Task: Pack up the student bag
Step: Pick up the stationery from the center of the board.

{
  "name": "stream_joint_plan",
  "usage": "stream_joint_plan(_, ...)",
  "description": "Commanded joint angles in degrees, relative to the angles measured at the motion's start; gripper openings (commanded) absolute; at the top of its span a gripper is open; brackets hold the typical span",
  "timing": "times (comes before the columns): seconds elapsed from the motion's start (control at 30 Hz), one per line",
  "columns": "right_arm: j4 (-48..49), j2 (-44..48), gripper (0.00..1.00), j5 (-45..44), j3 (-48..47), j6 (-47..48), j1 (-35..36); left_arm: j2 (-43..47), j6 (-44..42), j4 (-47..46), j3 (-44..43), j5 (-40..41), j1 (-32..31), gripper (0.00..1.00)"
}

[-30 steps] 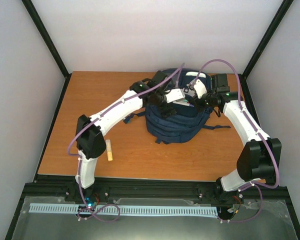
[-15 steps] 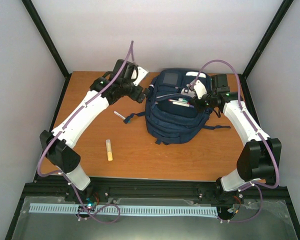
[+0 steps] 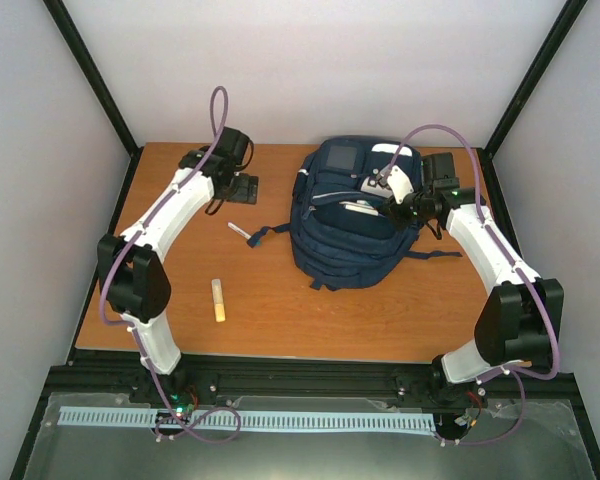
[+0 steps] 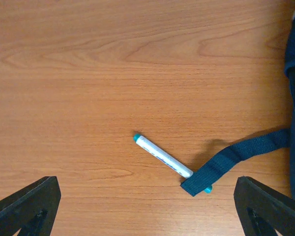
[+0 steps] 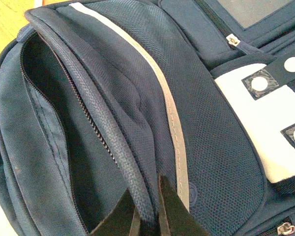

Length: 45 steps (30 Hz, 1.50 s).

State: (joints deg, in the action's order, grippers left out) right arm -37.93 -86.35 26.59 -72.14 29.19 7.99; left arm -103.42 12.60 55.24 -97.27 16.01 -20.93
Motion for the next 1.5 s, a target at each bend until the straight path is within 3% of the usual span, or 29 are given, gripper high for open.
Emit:
stream_joint_plan(0.0,-3.0,2.6,0.03,3.1,-0.7,1.5,-0.7,-2.6,12.2,2.7,-1.1,-2.6,1.7,1.00)
stream_joint_plan(0.13,-5.9,1.7,0.03,2.4,-2.0,4.7,-0.7,-6.6,18.3,2.6,-0.8,-8.3,3.6,1.00)
stream_joint_plan(0.33,-5.2,0.2,0.03,2.8,-2.8,4.1,-0.7,-12.4,20.6,0.2,-2.5,-11.6,4.5,1.00)
stream_joint_plan(0.53,-4.7,0.7,0.03,2.8,-1.4,4.0,-0.7,-16.2,23.6,0.6,-3.0,-12.3,4.5,0.71)
stream_joint_plan(0.7,-4.4,1.1,0.03,2.2,-0.6,4.0,-0.7,-17.9,25.4,1.0,-3.0,-12.7,4.5,0.73)
stream_joint_plan(1.13,-4.3,0.7,0.03,2.2,0.1,3.7,-0.7,-23.6,25.6,0.8,-5.4,-11.5,4.5,0.58)
stream_joint_plan(1.3,-4.2,0.6,0.03,2.4,0.3,3.6,-0.7,-24.3,24.4,0.1,-4.7,-12.8,4.5,0.43)
stream_joint_plan(1.47,-4.0,0.7,0.03,2.2,0.4,3.3,-0.7,-23.7,22.6,1.7,-4.7,-5.5,4.5,0.28)
